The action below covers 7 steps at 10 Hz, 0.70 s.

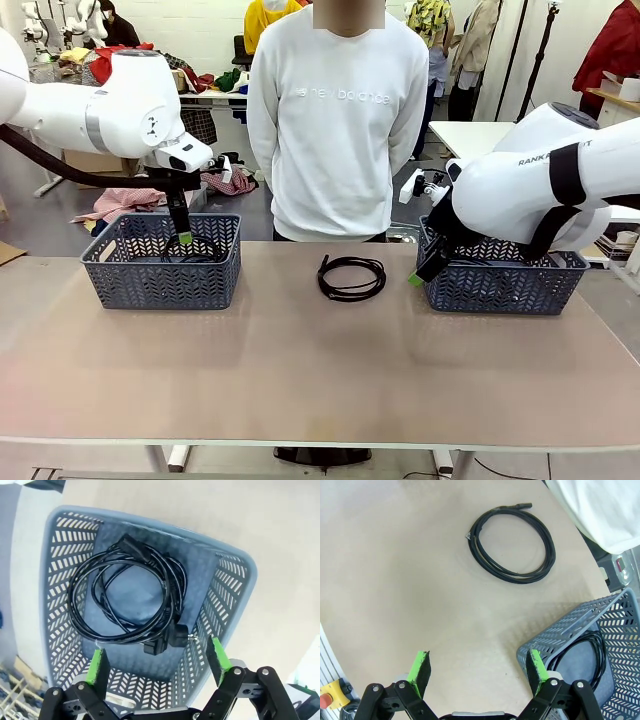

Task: Organize the cables according to human instructions.
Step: Pick up a bundle of cables and place it in the basket indicated by the human.

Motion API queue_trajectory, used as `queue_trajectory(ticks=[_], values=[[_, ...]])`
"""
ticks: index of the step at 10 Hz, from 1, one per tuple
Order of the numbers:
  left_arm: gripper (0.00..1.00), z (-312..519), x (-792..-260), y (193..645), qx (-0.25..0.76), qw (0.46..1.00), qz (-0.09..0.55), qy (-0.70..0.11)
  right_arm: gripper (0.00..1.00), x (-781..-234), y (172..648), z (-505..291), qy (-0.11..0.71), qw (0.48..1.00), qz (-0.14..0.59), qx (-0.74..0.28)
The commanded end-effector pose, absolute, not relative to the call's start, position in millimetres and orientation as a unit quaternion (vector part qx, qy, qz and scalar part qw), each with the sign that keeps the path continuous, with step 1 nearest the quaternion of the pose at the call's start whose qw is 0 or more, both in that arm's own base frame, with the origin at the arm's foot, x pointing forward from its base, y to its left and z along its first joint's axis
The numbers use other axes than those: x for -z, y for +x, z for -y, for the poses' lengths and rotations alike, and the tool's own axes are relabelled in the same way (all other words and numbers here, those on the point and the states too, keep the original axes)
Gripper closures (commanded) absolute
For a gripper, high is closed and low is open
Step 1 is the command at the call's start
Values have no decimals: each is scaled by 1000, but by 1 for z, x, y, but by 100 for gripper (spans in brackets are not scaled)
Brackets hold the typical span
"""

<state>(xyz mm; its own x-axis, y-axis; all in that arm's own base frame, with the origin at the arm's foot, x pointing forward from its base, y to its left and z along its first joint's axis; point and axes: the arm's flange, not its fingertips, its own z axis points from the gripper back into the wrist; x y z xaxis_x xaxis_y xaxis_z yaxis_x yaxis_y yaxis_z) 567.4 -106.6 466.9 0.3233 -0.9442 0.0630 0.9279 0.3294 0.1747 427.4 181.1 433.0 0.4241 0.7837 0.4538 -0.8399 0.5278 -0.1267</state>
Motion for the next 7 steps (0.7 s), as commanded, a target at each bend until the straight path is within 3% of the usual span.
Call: queue_trajectory(ticks=[1, 7], values=[[0, 105, -468, 567, 579, 810, 74, 59, 0, -434, 428, -181, 55, 841, 236, -484], [0, 141, -472, 535, 566, 816, 116, -5, 0, -434, 428, -181, 55, 841, 236, -484]])
